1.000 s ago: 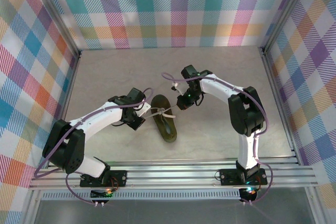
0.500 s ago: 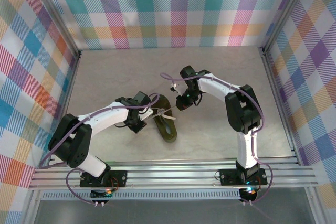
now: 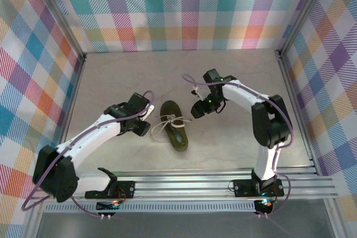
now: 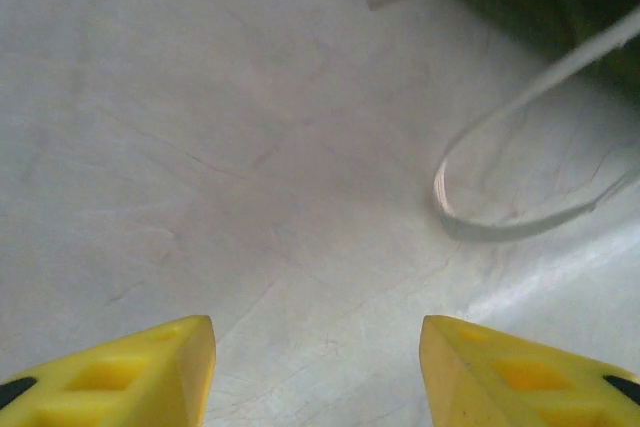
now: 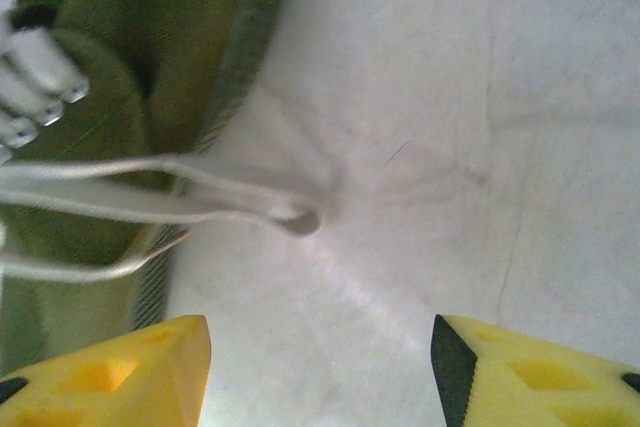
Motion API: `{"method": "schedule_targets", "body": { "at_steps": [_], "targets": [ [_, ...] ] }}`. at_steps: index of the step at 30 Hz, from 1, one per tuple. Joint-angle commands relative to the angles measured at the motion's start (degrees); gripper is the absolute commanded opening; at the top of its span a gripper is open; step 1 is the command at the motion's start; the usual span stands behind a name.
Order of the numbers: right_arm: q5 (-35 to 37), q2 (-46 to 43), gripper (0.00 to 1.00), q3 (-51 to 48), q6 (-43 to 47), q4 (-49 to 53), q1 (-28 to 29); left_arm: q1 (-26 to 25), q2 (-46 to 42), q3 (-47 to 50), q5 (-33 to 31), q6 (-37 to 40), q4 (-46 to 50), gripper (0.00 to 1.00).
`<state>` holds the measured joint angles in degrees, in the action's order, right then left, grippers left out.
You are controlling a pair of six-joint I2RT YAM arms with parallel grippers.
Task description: Tie the shoes
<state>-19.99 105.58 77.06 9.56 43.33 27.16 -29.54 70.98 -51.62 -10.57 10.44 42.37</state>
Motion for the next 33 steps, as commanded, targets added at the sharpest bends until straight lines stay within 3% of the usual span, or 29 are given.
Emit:
{"method": "schedule_targets", "body": {
  "at_steps": [1, 6, 15, 28, 33],
  "targets": [
    [-2.05, -7.51, 0.6, -4.7, -4.88, -2.52, 1.94, 1.69, -2.08, 0.25, 3.43, -6.5, -1.97, 0.56],
    [-3.27, -10.81, 0.62, -7.3, -6.66, -5.32, 9.23, 2.74, -2.23, 1.52, 8.4, -11.46, -4.82, 0.54],
    [3.49, -2.3, 0.63, -1.23, -5.75, -5.72, 18.63, 2.91, -4.25, 4.79, 11.88, -14.34, -6.77, 0.5],
    [9.35, -3.74, 0.61, 2.2, -6.13, -3.32, 20.83, 2.91, -9.84, 9.95, 12.82, -16.79, -7.88, 0.5],
    [7.69, 1.58, 0.64, 4.43, -6.57, -2.46, 20.83, 2.93, -8.22, 10.48, 15.1, -18.34, -10.09, 0.5]
  ]
}}
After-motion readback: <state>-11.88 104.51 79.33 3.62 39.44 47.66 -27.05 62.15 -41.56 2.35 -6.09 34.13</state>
